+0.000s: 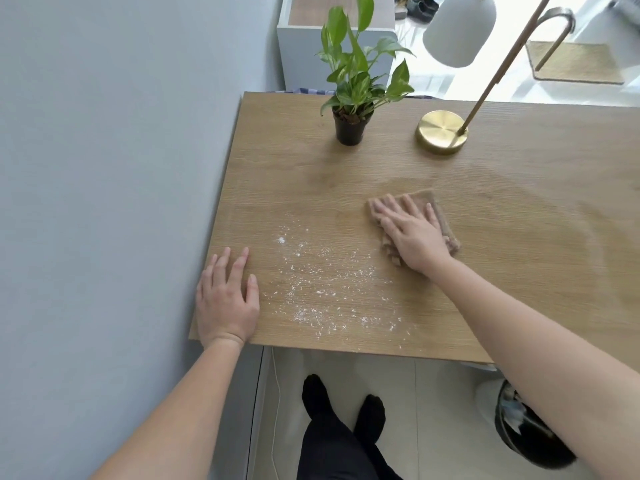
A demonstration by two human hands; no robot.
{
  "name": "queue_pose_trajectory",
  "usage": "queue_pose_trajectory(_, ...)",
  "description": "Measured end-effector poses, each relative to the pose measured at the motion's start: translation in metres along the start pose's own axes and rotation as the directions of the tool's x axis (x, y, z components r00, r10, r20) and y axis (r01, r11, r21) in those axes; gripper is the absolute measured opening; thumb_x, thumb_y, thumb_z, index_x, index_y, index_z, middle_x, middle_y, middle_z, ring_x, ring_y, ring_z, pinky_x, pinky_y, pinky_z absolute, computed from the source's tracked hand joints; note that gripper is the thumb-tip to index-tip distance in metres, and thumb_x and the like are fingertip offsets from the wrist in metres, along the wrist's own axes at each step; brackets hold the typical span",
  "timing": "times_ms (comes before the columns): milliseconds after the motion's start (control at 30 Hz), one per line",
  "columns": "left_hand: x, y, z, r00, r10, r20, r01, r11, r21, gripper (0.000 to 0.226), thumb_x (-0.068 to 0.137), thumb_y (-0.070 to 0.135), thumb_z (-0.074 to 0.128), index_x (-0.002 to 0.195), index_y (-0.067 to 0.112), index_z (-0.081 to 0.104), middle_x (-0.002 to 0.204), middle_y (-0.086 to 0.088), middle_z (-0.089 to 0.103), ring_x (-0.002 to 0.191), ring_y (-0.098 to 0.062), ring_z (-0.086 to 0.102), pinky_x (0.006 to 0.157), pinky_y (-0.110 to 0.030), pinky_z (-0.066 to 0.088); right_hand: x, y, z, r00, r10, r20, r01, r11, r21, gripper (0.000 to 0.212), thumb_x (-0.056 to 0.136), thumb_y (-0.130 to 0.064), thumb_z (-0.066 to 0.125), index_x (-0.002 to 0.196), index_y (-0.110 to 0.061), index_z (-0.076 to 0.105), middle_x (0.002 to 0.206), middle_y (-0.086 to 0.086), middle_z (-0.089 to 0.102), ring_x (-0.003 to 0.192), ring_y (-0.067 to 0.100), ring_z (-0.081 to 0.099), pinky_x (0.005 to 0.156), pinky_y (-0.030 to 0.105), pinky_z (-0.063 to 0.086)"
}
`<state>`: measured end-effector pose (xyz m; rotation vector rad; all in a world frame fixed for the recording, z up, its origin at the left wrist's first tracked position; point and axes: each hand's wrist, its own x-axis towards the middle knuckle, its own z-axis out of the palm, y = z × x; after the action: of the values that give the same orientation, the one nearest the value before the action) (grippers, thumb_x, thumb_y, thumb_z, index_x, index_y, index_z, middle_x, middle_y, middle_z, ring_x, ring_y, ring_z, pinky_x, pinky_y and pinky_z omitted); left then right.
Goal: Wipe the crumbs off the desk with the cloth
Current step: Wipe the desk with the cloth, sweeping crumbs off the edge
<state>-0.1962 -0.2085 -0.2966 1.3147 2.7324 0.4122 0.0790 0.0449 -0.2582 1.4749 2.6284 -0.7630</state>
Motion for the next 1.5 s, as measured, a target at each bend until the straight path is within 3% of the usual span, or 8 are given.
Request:
queue_pose_trajectory(133,0.0,0.001,-0.001,1.0,0.004,-0.007,-0.004,1.0,-0.007,0.058,0.101,0.048,0.039,0.157,0.038,0.048,0.167,0.0,0.042,0.156,-0.028,0.034,0.124,-0.051,0.032,-0.076,0.042,-0.001,0.98,-0.177,0.095,0.187,0.977,-0.101,0.048,0.113,-0.053,0.018,0.161,-0.058,0.022,0.17,-0.032,0.01,0.159,-0.006,-0.006,0.132,0.037,-0.005)
queue_pose_trajectory(367,0.0,0.002,-0.001,1.0,-0.002,0.004,0.002,1.0,-0.001,0.058,0.101,0.048,0.037,0.157,0.037,0.048,0.168,-0.001,0.041,0.157,-0.027,0.033,0.125,-0.051,0.031,-0.009,0.032,-0.01,0.969,0.227,-0.098,-0.225,0.974,0.031,0.05,0.111,-0.06,0.017,0.161,-0.058,0.023,0.173,-0.025,0.013,0.163,0.009,0.002,0.131,0.044,-0.009)
queue_pose_trajectory(600,-0.001,0.003,-0.001,1.0,-0.007,0.011,0.007,1.0,0.006,0.058,0.102,0.049,0.036,0.157,0.038,0.047,0.169,0.0,0.039,0.158,-0.027,0.031,0.125,-0.052,0.031,-0.096,0.026,0.021,0.987,-0.155,0.047,0.16,0.981,-0.111,0.049,0.113,-0.06,0.011,0.161,-0.061,0.014,0.171,-0.031,0.007,0.16,-0.002,-0.004,0.132,0.041,-0.006)
queue_pose_trajectory(733,0.0,0.003,0.0,1.0,-0.009,0.011,0.009,1.0,0.008,0.058,0.102,0.048,0.036,0.157,0.037,0.047,0.169,0.0,0.039,0.157,-0.027,0.031,0.125,-0.052,0.03,-0.09,0.071,-0.005,0.995,0.084,-0.054,-0.086,0.995,-0.041,0.045,0.113,-0.056,0.017,0.158,-0.062,0.021,0.172,-0.026,0.016,0.162,0.001,0.002,0.132,0.041,-0.004)
queue_pose_trajectory(867,-0.001,0.002,-0.001,1.0,-0.005,0.004,0.005,1.0,0.008,0.058,0.102,0.048,0.037,0.157,0.035,0.048,0.168,-0.002,0.04,0.157,-0.028,0.032,0.124,-0.052,0.03,-0.047,0.032,0.008,0.948,0.292,-0.13,-0.284,0.956,0.077,0.053,0.111,-0.061,0.016,0.163,-0.054,0.022,0.172,-0.026,0.011,0.163,0.008,0.001,0.13,0.044,-0.01)
queue_pose_trajectory(1100,-0.002,0.003,0.0,1.0,-0.006,-0.001,0.006,1.0,0.003,0.058,0.102,0.048,0.038,0.157,0.035,0.048,0.168,-0.002,0.04,0.157,-0.029,0.033,0.123,-0.053,0.031,-0.151,0.032,0.033,0.99,-0.12,0.073,0.127,0.987,-0.098,0.048,0.114,-0.056,0.013,0.163,-0.059,0.013,0.171,-0.031,0.004,0.159,-0.005,-0.009,0.132,0.038,-0.009)
queue_pose_trajectory(1333,-0.002,0.003,0.001,1.0,-0.002,-0.001,0.002,1.0,-0.003,0.058,0.102,0.048,0.037,0.157,0.035,0.049,0.168,-0.003,0.04,0.156,-0.029,0.033,0.123,-0.053,0.03,-0.109,0.015,0.035,0.96,0.258,-0.109,-0.252,0.965,0.068,0.053,0.111,-0.059,0.016,0.163,-0.054,0.021,0.171,-0.029,0.008,0.162,0.004,-0.002,0.131,0.043,-0.01)
queue_pose_trajectory(1500,-0.004,0.003,0.0,1.0,-0.007,0.002,0.007,1.0,-0.008,0.058,0.102,0.048,0.037,0.157,0.034,0.048,0.169,-0.003,0.039,0.157,-0.029,0.031,0.124,-0.053,0.029,-0.157,-0.004,0.061,0.993,-0.111,0.036,0.113,0.991,-0.075,0.05,0.115,-0.055,0.015,0.164,-0.055,0.015,0.172,-0.027,0.008,0.162,0.002,-0.006,0.132,0.043,-0.007)
